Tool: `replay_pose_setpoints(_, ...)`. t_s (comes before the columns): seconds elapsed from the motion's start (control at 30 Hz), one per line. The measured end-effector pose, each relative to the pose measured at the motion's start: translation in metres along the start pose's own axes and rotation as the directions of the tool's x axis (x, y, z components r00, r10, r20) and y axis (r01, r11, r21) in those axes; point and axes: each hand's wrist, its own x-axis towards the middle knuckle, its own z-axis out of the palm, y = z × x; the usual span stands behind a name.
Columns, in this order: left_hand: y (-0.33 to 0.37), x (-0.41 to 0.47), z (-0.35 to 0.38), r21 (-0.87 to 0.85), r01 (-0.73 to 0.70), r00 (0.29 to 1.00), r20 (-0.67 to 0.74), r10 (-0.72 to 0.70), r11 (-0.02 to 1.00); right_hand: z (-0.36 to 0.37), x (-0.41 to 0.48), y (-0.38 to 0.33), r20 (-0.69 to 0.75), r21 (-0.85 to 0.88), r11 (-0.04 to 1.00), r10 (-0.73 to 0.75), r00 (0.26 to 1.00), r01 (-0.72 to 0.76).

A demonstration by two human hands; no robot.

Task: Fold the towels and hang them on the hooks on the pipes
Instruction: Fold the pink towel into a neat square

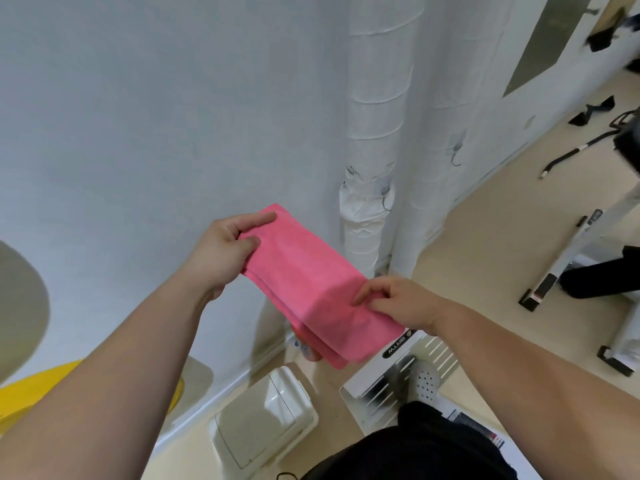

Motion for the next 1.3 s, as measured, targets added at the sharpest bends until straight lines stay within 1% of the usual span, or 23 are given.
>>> replay_pose_setpoints(0.07, -0.014, -0.004, -0.003, -0.029, 0.026, 0.998, -0.053, -0.028, 0.999, -0.002, -0.001, 0.004, -0.02, 0.073, 0.996, 0.052, 0.998, -0.05)
replay_pose_setpoints(0.23, -0.043, -0.013, -0.008, -0.119, 0.066, 0.979, -0.185, -0.087, 0.991, -0.007, -0.009, 0.015, 0.018, 0.218, 0.972, 0.083, 0.996, -0.085)
replay_pose_setpoints(0.37, -0.064, -0.023, -0.007, -0.058, 0.093, 0.979, -0.179, -0.102, 0.994, -0.007, -0.01, 0.023, -0.097, 0.353, 0.923, 0.199, 0.975, -0.153)
replay_pose_setpoints(0.5, -0.077, -0.038, 0.004, -0.008, 0.084, 0.987, -0.139, -0.084, 0.996, -0.011, -0.012, 0.015, -0.233, 0.453, 0.881, 0.265, 0.936, -0.136)
replay_pose_setpoints(0.57, -0.077, -0.045, 0.014, 0.002, 0.073, 0.99, -0.117, -0.073, 0.997, -0.011, -0.013, 0.009, -0.273, 0.416, 0.9, 0.258, 0.927, -0.128)
replay_pose_setpoints(0.67, -0.069, -0.055, 0.032, 0.042, 0.036, 0.998, -0.057, -0.034, 0.998, -0.01, -0.011, -0.006, -0.281, 0.285, 0.95, 0.208, 0.937, -0.125)
replay_pose_setpoints(0.77, -0.057, -0.065, 0.055, 0.08, -0.021, 1.0, 0.008, 0.02, 0.997, -0.003, -0.006, -0.026, -0.29, 0.259, 0.963, 0.154, 0.944, -0.077)
replay_pose_setpoints(0.9, -0.039, -0.079, 0.083, 0.012, -0.043, 0.995, 0.091, 0.042, 0.999, 0.013, -0.003, -0.048, -0.294, 0.235, 0.972, 0.06, 0.954, 0.011)
replay_pose_setpoints(0.97, -0.033, -0.086, 0.093, 0.01, -0.09, 0.991, 0.099, 0.089, 0.996, 0.018, -0.003, -0.056, -0.278, 0.322, 0.946, 0.064, 0.958, 0.031)
replay_pose_setpoints(1.03, -0.03, -0.091, 0.099, -0.027, -0.11, 0.991, 0.077, 0.112, 0.994, 0.021, -0.004, -0.062, -0.28, 0.418, 0.908, 0.097, 0.955, 0.03)
replay_pose_setpoints(1.13, -0.026, -0.093, 0.102, -0.056, -0.111, 0.992, 0.047, 0.113, 0.992, 0.026, -0.004, -0.067, -0.309, 0.458, 0.888, 0.11, 0.945, 0.046)
replay_pose_setpoints(1.2, -0.025, -0.093, 0.105, -0.021, -0.114, 0.993, 0.03, 0.114, 0.993, 0.029, -0.005, -0.07, -0.306, 0.521, 0.852, 0.131, 0.943, 0.051)
replay_pose_setpoints(1.27, -0.027, -0.091, 0.106, 0.056, -0.125, 0.992, -0.024, 0.126, 0.991, 0.029, -0.007, -0.074, -0.27, 0.631, 0.774, 0.163, 0.949, 0.046)
replay_pose_setpoints(1.3, -0.028, -0.089, 0.106, 0.079, -0.129, 0.99, -0.054, 0.134, 0.988, 0.03, -0.008, -0.075, -0.253, 0.657, 0.752, 0.165, 0.953, 0.044)
